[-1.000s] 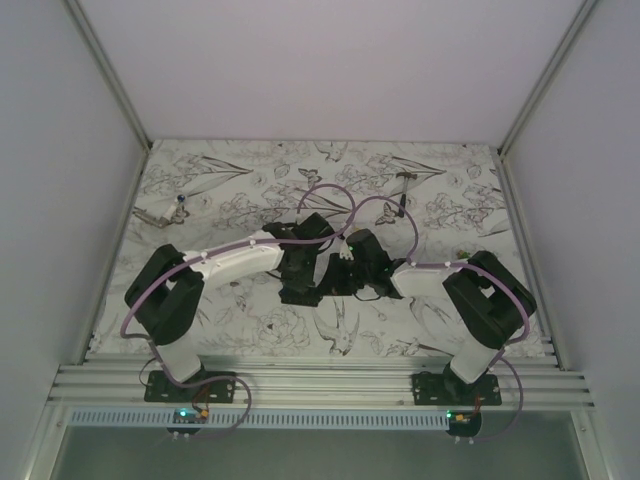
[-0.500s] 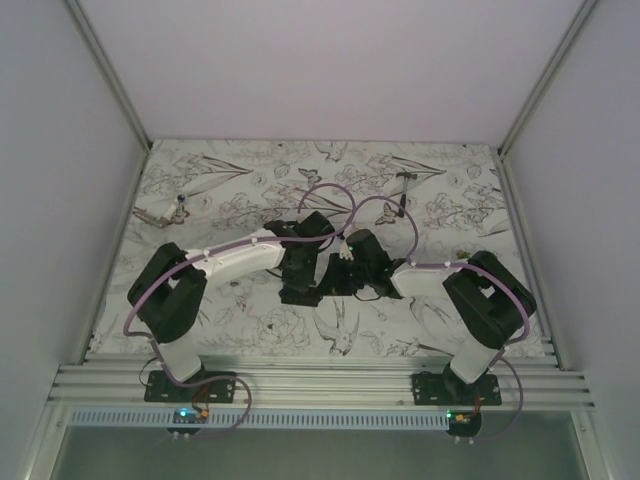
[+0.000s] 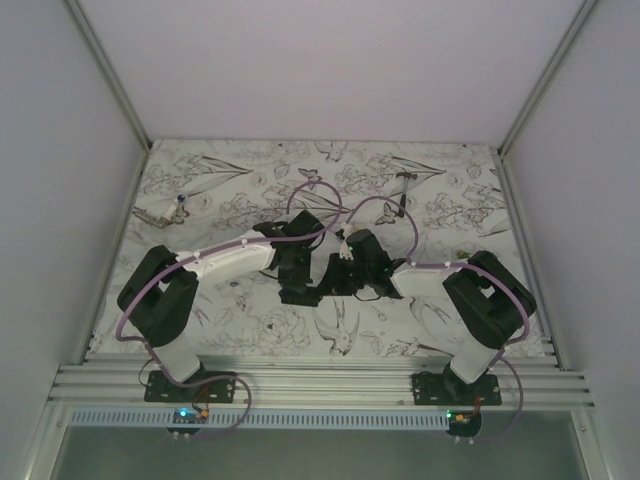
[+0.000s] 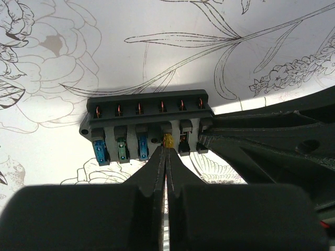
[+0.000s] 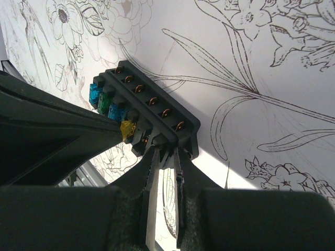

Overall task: Snap on the fuse box
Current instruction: Install the fuse at the fuse box base.

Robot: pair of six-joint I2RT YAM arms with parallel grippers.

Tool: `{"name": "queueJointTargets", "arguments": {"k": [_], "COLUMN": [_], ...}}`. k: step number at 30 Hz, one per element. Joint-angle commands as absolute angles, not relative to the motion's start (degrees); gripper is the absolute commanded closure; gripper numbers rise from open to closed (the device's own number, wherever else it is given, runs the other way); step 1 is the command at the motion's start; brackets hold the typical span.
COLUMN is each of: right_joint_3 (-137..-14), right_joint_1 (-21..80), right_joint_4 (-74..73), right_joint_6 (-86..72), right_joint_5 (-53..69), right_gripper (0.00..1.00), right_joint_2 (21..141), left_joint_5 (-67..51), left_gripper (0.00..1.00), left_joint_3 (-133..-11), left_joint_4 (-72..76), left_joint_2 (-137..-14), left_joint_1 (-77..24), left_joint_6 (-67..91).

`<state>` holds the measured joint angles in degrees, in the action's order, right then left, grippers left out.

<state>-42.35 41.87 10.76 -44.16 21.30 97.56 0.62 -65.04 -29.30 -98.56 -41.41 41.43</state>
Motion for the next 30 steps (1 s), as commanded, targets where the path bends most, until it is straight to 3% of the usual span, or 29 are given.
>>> {"name": "queueJointTargets", "arguments": {"k": [1, 18, 30], "right_joint_3": [-41.6, -42.1, -41.9], "right_joint_1": [42.2, 42.4, 43.0], "right_joint_4": [5.0, 4.8, 5.3], "right_joint_6": [-42.2, -42.2, -42.3], "right_joint_5": [17.0, 17.2, 16.9], "right_gripper": [0.82, 0.83, 0.83], "right_joint_2": [100.4, 100.6, 100.4], "left_joint_5": [8.1, 16.6, 13.2], "left_gripper": [1.00, 1.00, 1.00], "left_joint_3": [-57.2, -55.4, -61.5], "left_joint_4": [-37.3, -41.8, -40.5], "left_joint_2": [-108.2, -111.5, -116.2], "left_joint_1": [-40.5, -39.7, -43.8], "left_joint_6": [39.6, 38.8, 39.2]}}
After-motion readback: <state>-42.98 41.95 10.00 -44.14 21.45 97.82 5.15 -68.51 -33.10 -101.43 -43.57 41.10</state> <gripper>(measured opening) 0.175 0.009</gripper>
